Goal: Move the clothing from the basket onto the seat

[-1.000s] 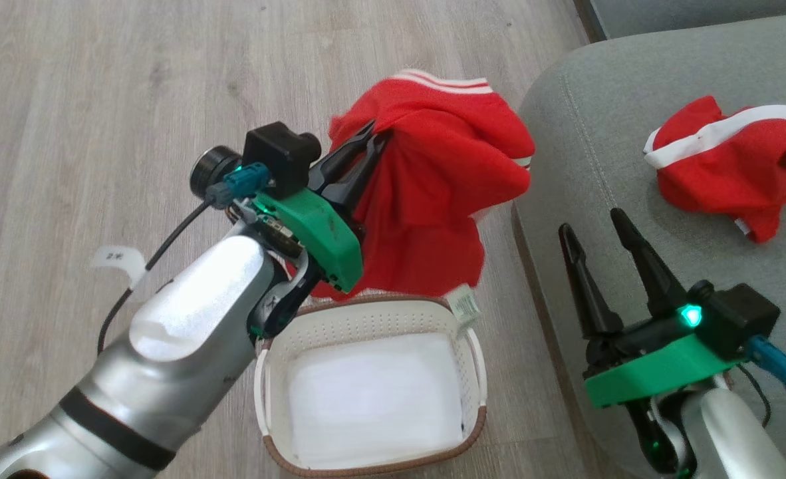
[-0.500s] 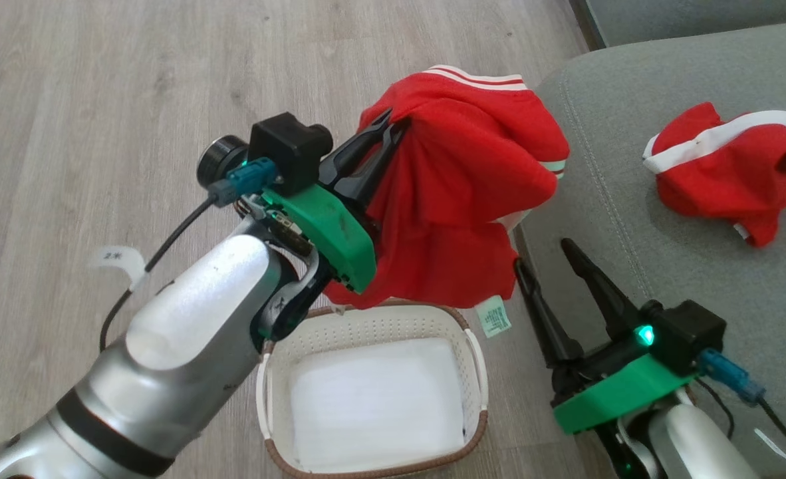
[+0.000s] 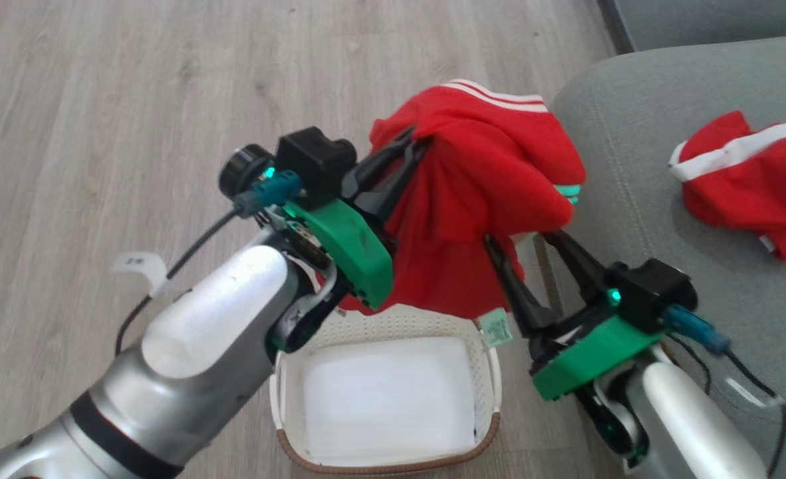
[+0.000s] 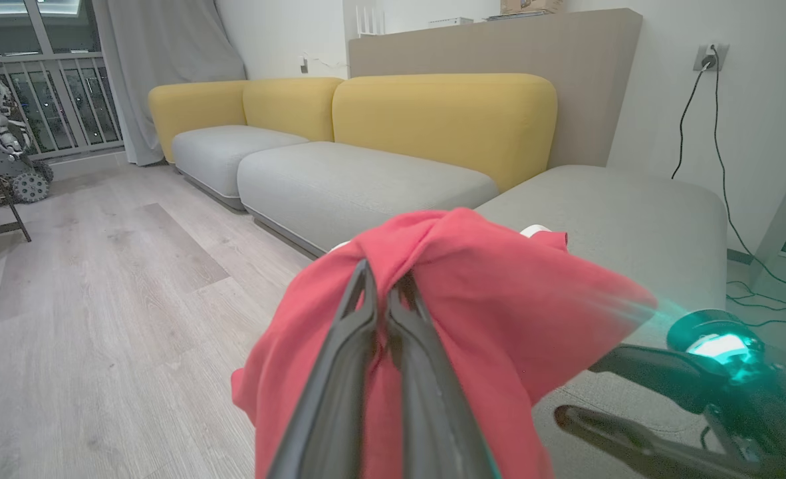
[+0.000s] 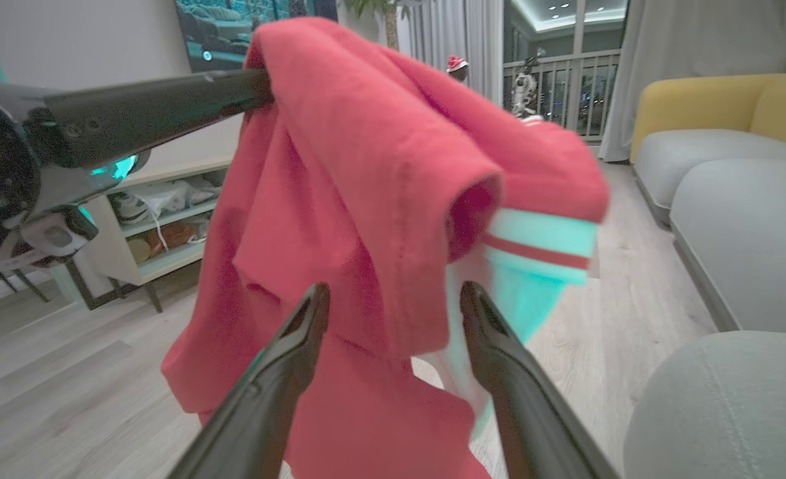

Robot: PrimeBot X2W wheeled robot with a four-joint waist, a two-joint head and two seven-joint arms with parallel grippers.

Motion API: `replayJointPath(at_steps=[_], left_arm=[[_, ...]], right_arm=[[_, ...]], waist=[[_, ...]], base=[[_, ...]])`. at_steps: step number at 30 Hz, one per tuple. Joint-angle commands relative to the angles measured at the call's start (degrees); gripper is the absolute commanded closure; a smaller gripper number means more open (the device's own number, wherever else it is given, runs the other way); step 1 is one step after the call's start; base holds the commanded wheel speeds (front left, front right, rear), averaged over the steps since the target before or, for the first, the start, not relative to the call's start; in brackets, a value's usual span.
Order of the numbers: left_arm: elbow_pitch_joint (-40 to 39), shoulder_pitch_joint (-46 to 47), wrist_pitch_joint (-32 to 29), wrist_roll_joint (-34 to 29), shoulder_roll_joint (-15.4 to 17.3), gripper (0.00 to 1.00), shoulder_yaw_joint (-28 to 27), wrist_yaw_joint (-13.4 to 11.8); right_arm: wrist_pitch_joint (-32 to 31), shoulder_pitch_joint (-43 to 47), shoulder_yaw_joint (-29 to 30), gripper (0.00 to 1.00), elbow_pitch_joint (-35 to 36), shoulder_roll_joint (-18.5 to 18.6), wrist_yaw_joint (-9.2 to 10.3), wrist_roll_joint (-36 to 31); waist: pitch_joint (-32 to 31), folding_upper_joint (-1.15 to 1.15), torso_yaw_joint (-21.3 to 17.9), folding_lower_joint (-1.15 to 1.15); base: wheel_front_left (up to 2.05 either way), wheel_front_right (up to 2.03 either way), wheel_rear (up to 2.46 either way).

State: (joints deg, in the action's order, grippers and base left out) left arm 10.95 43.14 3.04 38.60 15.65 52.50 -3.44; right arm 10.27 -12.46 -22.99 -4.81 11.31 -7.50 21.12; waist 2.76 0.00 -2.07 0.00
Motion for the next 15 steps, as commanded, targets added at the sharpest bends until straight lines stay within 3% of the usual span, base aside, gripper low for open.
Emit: replayJointPath(at_steps=[1,15], left_arm=[[-1.8,2.8,0.1,0.4,0.6,1.0,-2.2,0.4],[-0.8,3.1,0.2,0.3,-2.4,1.0,0.7,1.6]], right_arm=[[-0.1,-3.0,-1.4,0.0,1.2,0.5,0.01,0.5],[0.1,-13.7,-13.6,0.0,-12.6,-0.6,0.01,5.1]], waist=[[0.1,0.0,0.4,0.0],[0.6,0.0,3.7,0.0]], base=[[0.0,0.0,0.0],[0.0,0.0,0.0]])
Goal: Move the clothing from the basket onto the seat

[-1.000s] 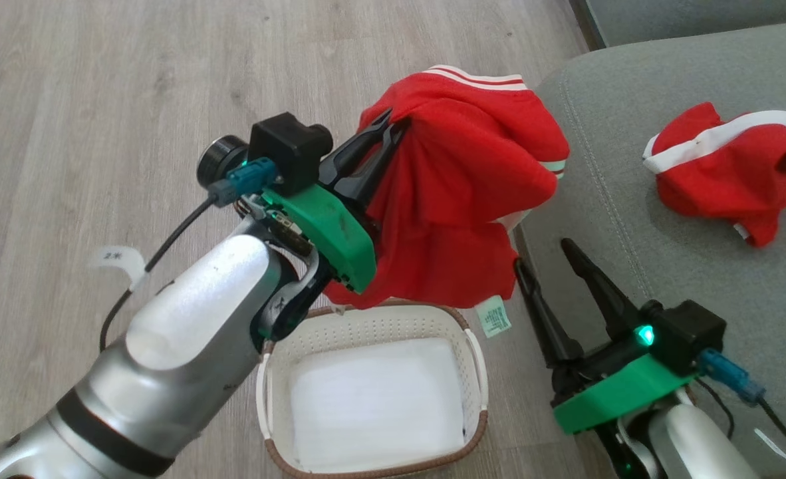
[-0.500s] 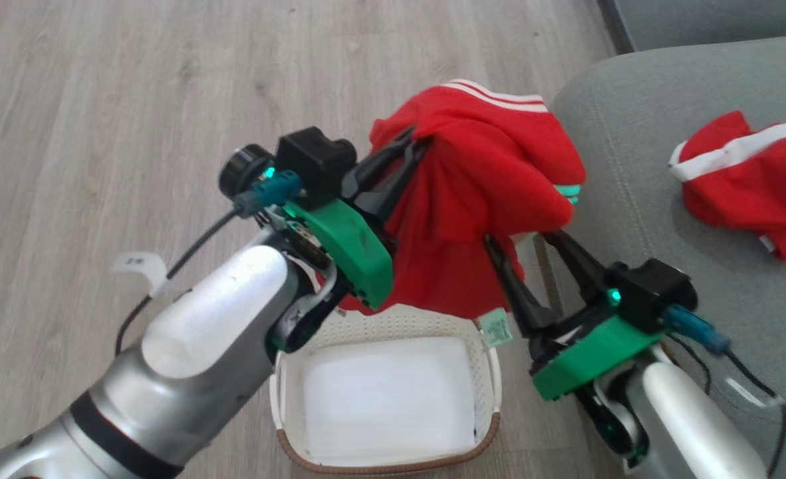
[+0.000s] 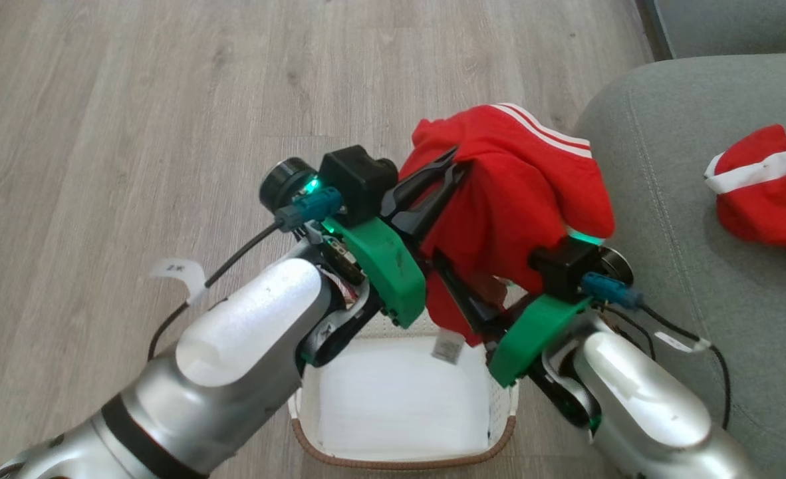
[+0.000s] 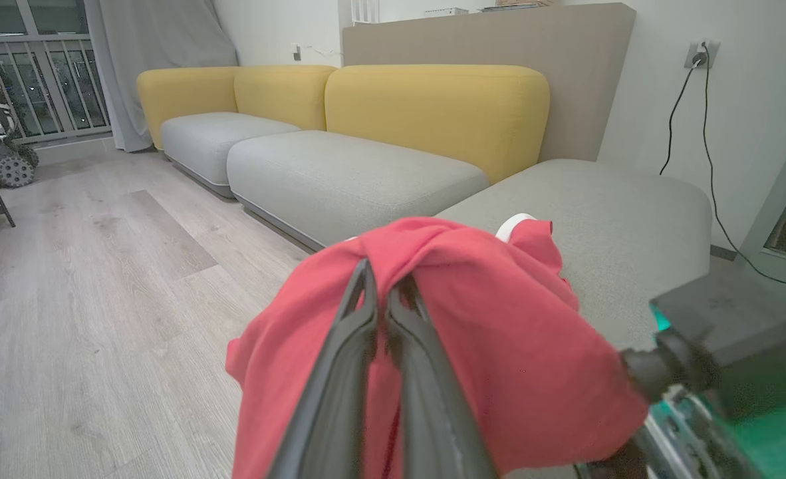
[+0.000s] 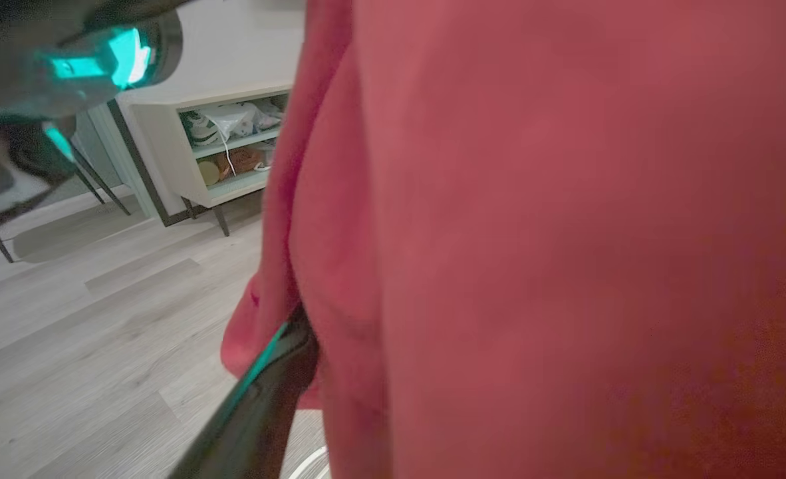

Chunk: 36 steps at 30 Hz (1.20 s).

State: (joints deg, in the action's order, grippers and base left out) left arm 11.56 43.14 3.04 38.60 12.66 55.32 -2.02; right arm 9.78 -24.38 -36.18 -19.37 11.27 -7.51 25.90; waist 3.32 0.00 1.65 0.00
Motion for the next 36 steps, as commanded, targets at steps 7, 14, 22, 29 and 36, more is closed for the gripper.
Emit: replayJointPath(at_steps=[7,14,22,29,36], left_arm=[[-1.1,2.8,0.2,0.6,0.4,1.0,-1.7,0.2],[-0.8,2.2,0.4,1.0,1.1,1.0,-1.9,-0.3],[0.6,0.5,0.8,1.9,2.4,1.0,-2.3,-0.8],[1.6,-1.5,0.9,2.3,3.3,1.0,-1.7,-1.0],[0.5,-2.7,1.2,2.5,3.0,0.69,-0.5,-0.6]], right_arm=[[2.9,-4.8,-1.5,0.52,-4.4,-2.4,0.02,1.3],[4.5,-5.3,-1.4,1.0,-6.1,-2.1,0.02,2.4],[5.1,-2.8,2.2,1.0,-3.5,-0.9,0.02,3.0],[5.2,1.9,7.7,1.0,3.4,0.7,0.02,1.5],[5.2,5.1,14.4,1.0,8.6,1.7,0.02,-0.7]], waist=[[0.1,0.0,0.5,0.0],[0.3,0.0,-0.2,0.0],[0.1,0.0,-1.5,0.0],[0.0,0.0,-3.8,0.0],[0.2,0.0,-6.6,0.0]], base=[[0.0,0.0,0.0],[0.0,0.0,0.0],[0.0,0.0,0.0],[0.0,0.0,0.0],[0.0,0.0,0.0]])
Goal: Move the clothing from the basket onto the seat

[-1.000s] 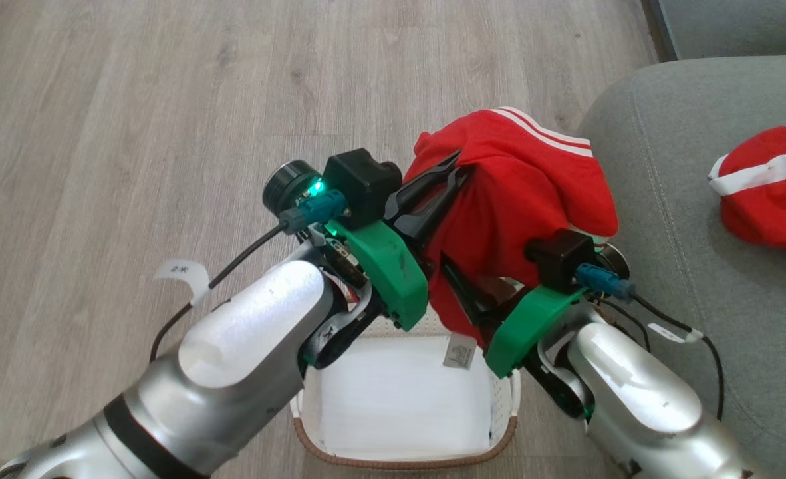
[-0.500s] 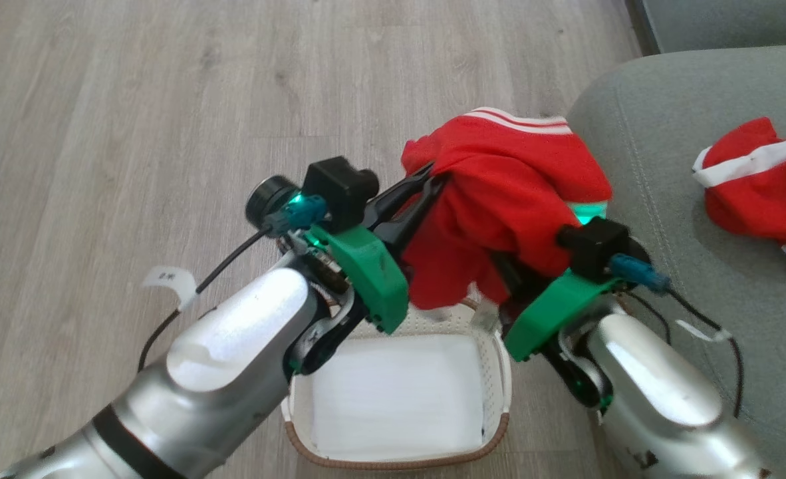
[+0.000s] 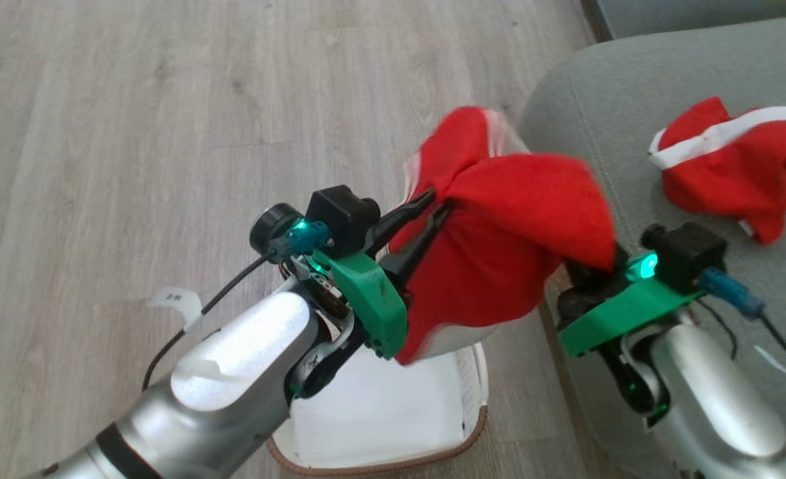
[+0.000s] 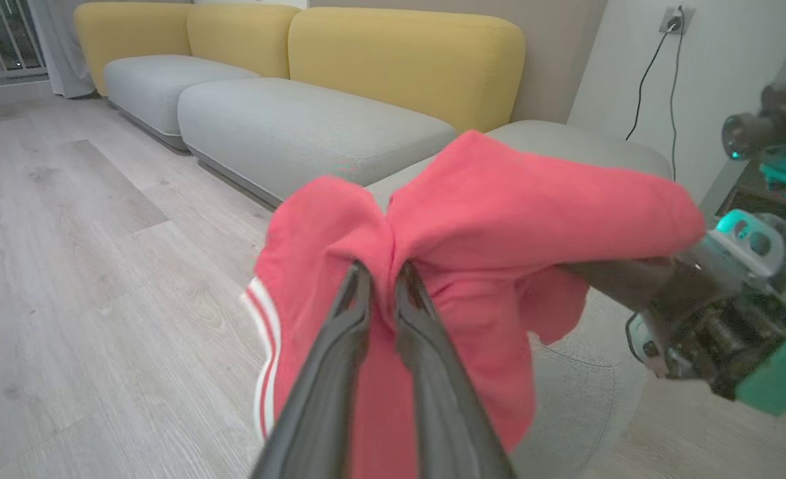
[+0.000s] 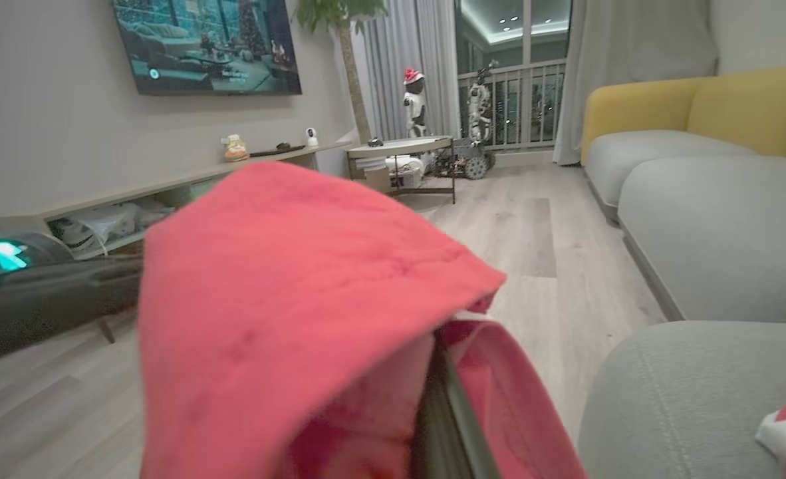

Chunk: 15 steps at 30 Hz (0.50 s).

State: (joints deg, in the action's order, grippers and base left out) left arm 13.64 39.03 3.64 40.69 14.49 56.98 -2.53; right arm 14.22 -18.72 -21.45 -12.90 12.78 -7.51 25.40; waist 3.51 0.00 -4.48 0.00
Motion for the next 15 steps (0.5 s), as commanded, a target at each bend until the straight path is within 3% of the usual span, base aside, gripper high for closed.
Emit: replayJointPath(at_steps=[1,2,3,15], left_arm=[[-1.8,1.3,0.7,0.4,1.1,0.31,-2.0,0.0],[-2.0,1.2,0.7,0.4,1.1,0.06,-1.9,0.0],[-2.2,1.2,0.8,0.3,1.1,0.0,-1.8,-0.1],[-4.4,0.4,1.0,-0.5,2.1,0.0,-0.9,-0.9]], right_arm=[[0.8,-0.2,0.5,1.0,2.7,0.3,0.02,-0.5],[0.8,0.0,1.2,1.0,3.2,0.4,0.02,-0.7],[0.8,0.2,1.8,1.0,3.7,0.4,0.02,-1.0],[-0.1,2.4,8.8,1.0,10.5,2.2,0.02,-2.6]], waist=[[0.1,0.0,-0.9,0.0],[0.1,0.0,-1.5,0.0],[0.1,0.0,-2.0,0.0],[0.3,0.0,-10.0,0.0]], base=[[0.0,0.0,0.0],[0.0,0.0,0.0],[0.0,0.0,0.0],[0.0,0.0,0.0]])
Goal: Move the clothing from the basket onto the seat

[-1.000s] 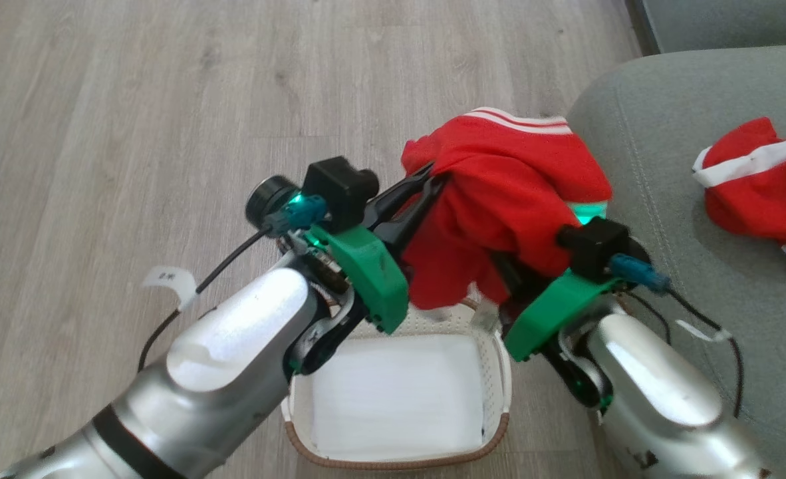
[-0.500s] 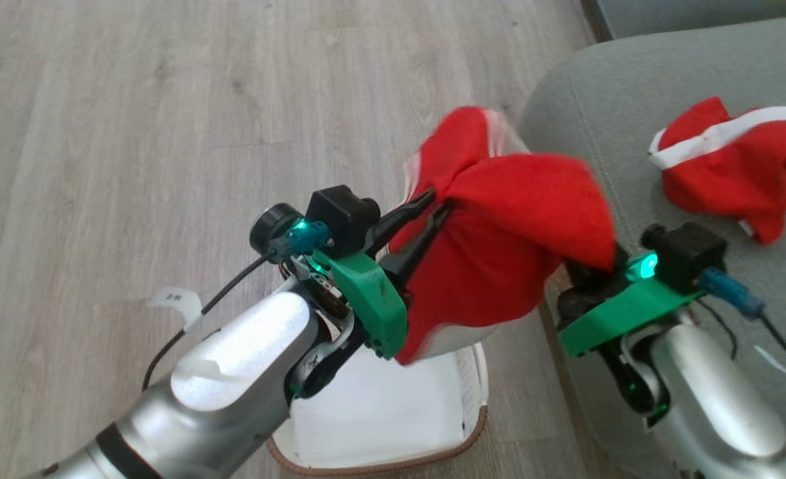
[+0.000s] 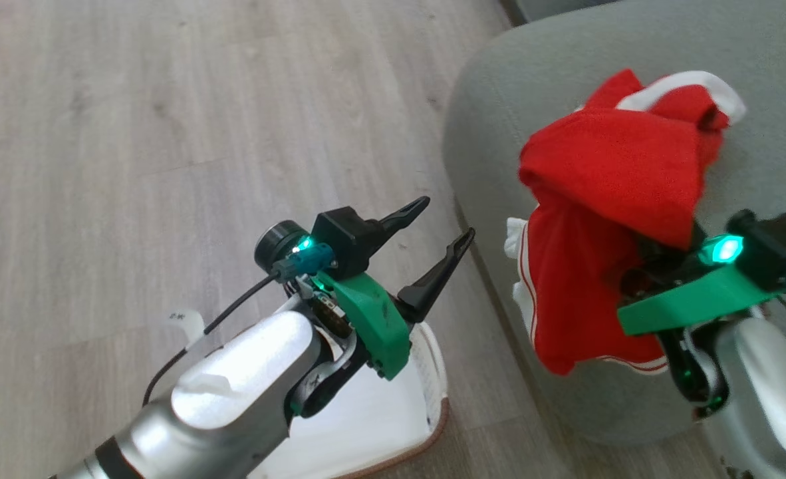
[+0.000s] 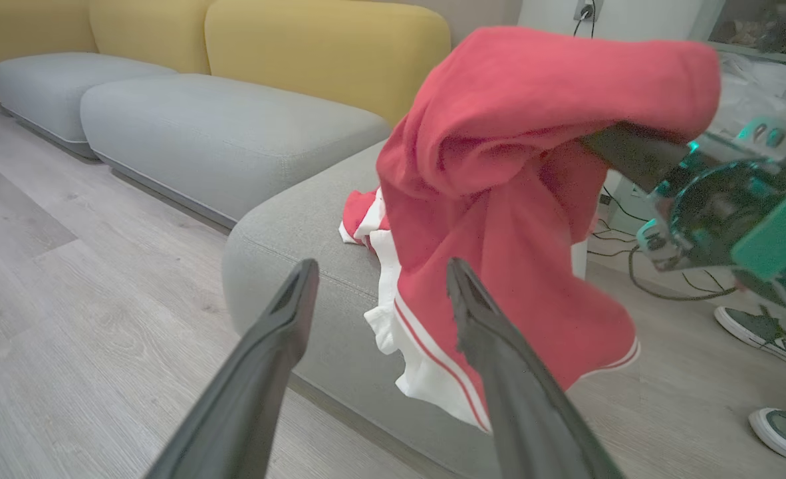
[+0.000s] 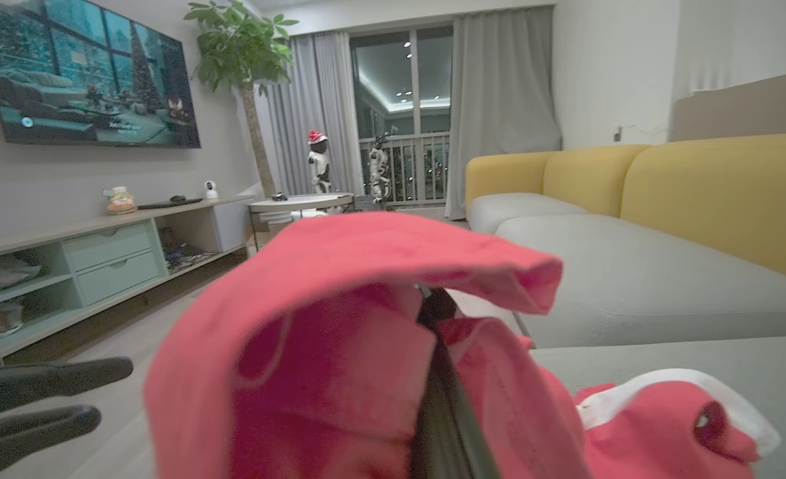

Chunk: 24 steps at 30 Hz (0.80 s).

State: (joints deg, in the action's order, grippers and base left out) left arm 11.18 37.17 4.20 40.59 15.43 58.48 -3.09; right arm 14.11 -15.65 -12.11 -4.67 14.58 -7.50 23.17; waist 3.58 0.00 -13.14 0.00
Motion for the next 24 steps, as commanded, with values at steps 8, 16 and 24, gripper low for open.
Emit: replayJointPath(at_steps=[8,16,24], left_arm=[[-2.5,2.6,0.7,-1.1,1.9,0.0,-2.2,-1.0],[-2.4,2.8,1.1,-1.4,2.2,0.0,-2.2,-1.2],[-2.2,3.2,1.4,-1.3,1.9,0.0,-2.1,-1.4]], right_arm=[[-2.4,2.0,3.2,1.0,8.9,0.5,0.01,-1.7],[-3.5,3.5,4.7,1.0,12.2,0.1,0.01,-2.3],[-4.4,4.4,6.1,1.0,15.2,-0.7,0.01,-3.1]], waist=[[1.4,0.0,-6.9,0.0],[2.3,0.0,-11.2,0.0],[2.9,0.0,-13.9,0.0]], base=[[0.0,0.0,0.0],[0.0,0.0,0.0],[0.0,0.0,0.0]])
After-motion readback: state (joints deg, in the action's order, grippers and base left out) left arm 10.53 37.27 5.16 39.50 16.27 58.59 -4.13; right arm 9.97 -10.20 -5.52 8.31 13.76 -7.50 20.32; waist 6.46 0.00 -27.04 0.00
